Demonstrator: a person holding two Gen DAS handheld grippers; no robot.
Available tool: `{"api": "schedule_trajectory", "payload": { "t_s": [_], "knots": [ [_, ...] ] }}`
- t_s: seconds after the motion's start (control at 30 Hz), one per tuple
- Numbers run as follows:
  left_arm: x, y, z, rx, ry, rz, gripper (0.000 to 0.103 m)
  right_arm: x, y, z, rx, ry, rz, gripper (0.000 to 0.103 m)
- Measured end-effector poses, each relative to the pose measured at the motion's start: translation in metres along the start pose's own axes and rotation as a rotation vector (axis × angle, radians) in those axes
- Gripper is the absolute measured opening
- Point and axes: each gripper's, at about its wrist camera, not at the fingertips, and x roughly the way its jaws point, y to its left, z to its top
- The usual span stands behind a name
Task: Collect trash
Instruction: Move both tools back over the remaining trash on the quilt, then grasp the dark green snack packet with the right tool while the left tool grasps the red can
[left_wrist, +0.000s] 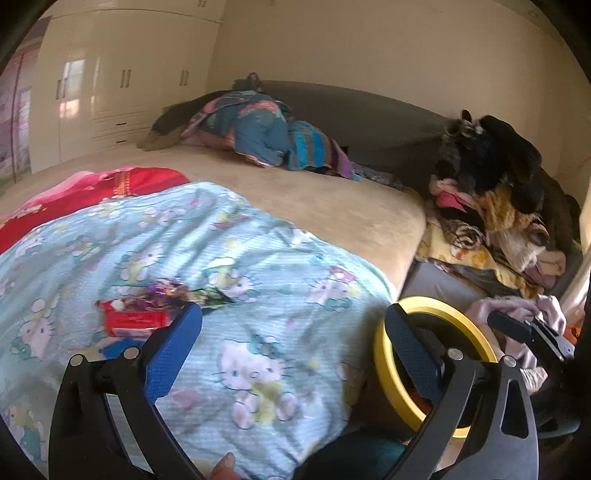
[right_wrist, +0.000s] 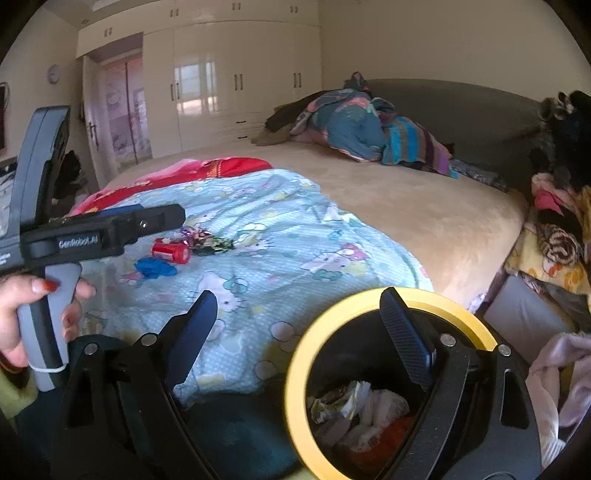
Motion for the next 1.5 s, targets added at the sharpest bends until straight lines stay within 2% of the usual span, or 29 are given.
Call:
{"api": "schedule_trajectory", "payload": {
  "t_s": [0.4, 0.53, 0.8, 1.03, 1.1, 1.13, 1.17, 1.33, 1.5],
  "knots": [
    [-0.003, 0.081, 0.001, -0.158, -0.011, 0.114, 0.096, 0.053, 0.040, 0.017, -0.051, 0.045, 0.050, 0.082],
    [0.002, 0.115, -0.005, -0.224, 0.005, 0.162, 0.096, 0.077, 0.055, 0.024, -0.084, 0.064, 0.068, 0.082],
    [0.014, 0.164, -0.018, -0.329, 0.047, 0.204, 0.096, 0.131, 0.084, 0.038, -0.145, 0.104, 0.109, 0.082],
    [0.038, 0.209, -0.032, -0.453, 0.111, 0.181, 0.095, 0.179, 0.100, 0.046, -0.202, 0.160, 0.141, 0.079],
    [0.046, 0.217, -0.035, -0.483, 0.131, 0.165, 0.090, 0.194, 0.106, 0.047, -0.237, 0.189, 0.152, 0.074],
    [0.051, 0.221, -0.037, -0.500, 0.146, 0.153, 0.081, 0.202, 0.109, 0.048, -0.258, 0.204, 0.157, 0.071],
    [0.059, 0.226, -0.039, -0.520, 0.168, 0.144, 0.077, 0.208, 0.113, 0.049, -0.277, 0.213, 0.160, 0.070],
    [0.084, 0.237, -0.041, -0.575, 0.219, 0.082, 0.069, 0.231, 0.132, 0.048, -0.360, 0.239, 0.175, 0.068],
    [0.101, 0.242, -0.045, -0.624, 0.248, 0.039, 0.068, 0.253, 0.145, 0.043, -0.402, 0.279, 0.160, 0.059]
  ]
}}
